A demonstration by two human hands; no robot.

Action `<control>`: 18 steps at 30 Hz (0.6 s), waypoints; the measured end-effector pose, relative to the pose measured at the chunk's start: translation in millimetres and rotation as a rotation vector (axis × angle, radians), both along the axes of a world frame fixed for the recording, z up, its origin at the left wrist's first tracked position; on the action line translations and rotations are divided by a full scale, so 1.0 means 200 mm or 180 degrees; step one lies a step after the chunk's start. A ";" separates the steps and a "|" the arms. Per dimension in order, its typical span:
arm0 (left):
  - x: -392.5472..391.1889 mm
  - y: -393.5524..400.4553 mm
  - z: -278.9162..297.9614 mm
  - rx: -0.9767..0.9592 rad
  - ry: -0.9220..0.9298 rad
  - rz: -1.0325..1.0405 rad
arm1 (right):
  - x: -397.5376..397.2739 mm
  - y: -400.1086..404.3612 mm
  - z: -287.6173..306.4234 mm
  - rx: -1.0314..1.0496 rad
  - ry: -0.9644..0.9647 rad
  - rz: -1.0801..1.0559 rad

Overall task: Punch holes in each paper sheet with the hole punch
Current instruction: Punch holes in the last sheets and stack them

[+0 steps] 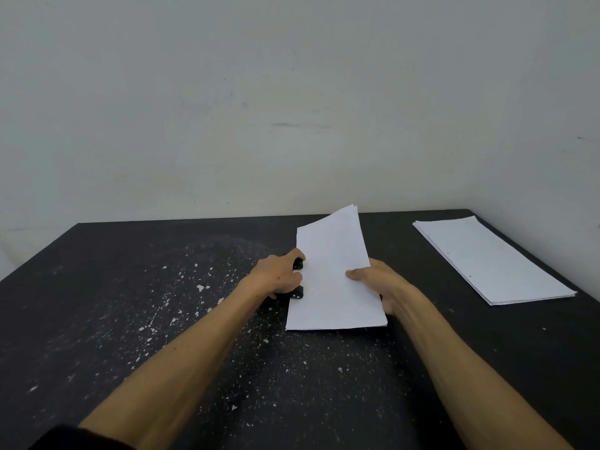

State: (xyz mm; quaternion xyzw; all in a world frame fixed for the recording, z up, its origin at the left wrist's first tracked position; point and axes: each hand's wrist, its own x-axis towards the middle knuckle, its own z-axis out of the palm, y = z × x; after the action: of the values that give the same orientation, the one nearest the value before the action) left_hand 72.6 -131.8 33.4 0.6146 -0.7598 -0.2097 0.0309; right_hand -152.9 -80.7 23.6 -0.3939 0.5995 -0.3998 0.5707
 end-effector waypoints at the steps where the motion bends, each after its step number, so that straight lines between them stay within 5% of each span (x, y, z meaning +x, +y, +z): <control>1: 0.00 0.00 0.00 -0.0018 -0.0003 -0.0011 | 0.01 0.00 0.00 -0.0006 -0.0004 0.0008; 18: 0.03 -0.02 -0.08 -0.0257 0.0175 0.0058 | 0.01 -0.12 0.02 0.0129 0.0080 0.0088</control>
State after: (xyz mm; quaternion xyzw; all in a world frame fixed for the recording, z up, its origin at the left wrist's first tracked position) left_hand 77.9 -136.4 18.3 0.6137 -0.7609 -0.1954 0.0784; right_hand -151.8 -105.3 28.4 -0.3955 0.6091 -0.3746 0.5764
